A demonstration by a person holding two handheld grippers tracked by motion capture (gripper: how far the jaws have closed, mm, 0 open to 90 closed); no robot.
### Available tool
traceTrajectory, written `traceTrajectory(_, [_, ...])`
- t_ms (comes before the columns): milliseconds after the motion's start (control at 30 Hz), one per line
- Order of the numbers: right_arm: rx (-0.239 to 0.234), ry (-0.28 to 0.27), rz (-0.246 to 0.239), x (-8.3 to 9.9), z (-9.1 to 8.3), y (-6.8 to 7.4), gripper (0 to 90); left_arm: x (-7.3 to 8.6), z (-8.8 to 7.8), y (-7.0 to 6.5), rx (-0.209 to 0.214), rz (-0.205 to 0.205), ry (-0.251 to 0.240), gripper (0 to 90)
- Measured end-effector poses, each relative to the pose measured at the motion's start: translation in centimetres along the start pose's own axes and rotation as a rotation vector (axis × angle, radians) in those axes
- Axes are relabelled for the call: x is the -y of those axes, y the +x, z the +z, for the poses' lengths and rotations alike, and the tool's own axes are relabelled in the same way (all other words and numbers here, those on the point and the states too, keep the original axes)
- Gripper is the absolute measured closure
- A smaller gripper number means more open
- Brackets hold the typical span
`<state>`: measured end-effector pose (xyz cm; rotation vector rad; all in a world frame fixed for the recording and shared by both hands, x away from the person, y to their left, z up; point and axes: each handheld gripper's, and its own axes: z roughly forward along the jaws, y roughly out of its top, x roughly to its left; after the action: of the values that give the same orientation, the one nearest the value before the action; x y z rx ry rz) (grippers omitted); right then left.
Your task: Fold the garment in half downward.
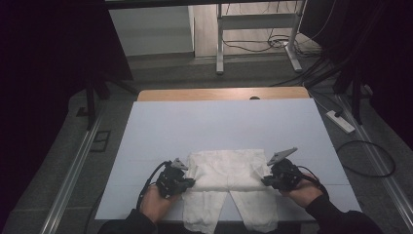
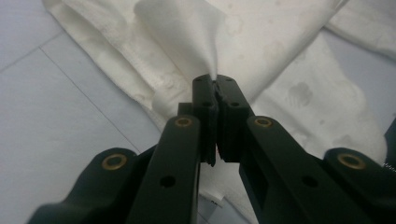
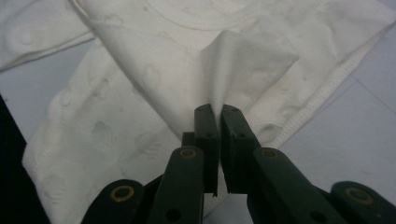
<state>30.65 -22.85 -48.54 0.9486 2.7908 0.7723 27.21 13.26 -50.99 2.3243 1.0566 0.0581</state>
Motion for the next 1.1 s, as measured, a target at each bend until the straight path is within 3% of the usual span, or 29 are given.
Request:
traceTrajectory(200, [0.028,0.051,-0.018,0.3,1.0,0.2,83.6,0.1,0.9,0.2,0.017,-0.005,0.049,85.0])
traceTrajectory(433, [0.023,0.048,-0.009,0.3,1.1,0.1,81.2,0.1,0.9,0.7,0.051,-0.028,0.048,82.8])
traceTrajectory(733, [0.055,-0.036,-0.007,0.1,-0.1,0.3,63.3,-0.1,-0.1,0.7,0.05,-0.019,-0.019,68.3])
traceTrajectory(1100, [0.103,-0.104,-0.02,-0.2,-1.1,0.4,36.5,-0.2,-1.0,1.0,0.035,-0.015,-0.115,40.5])
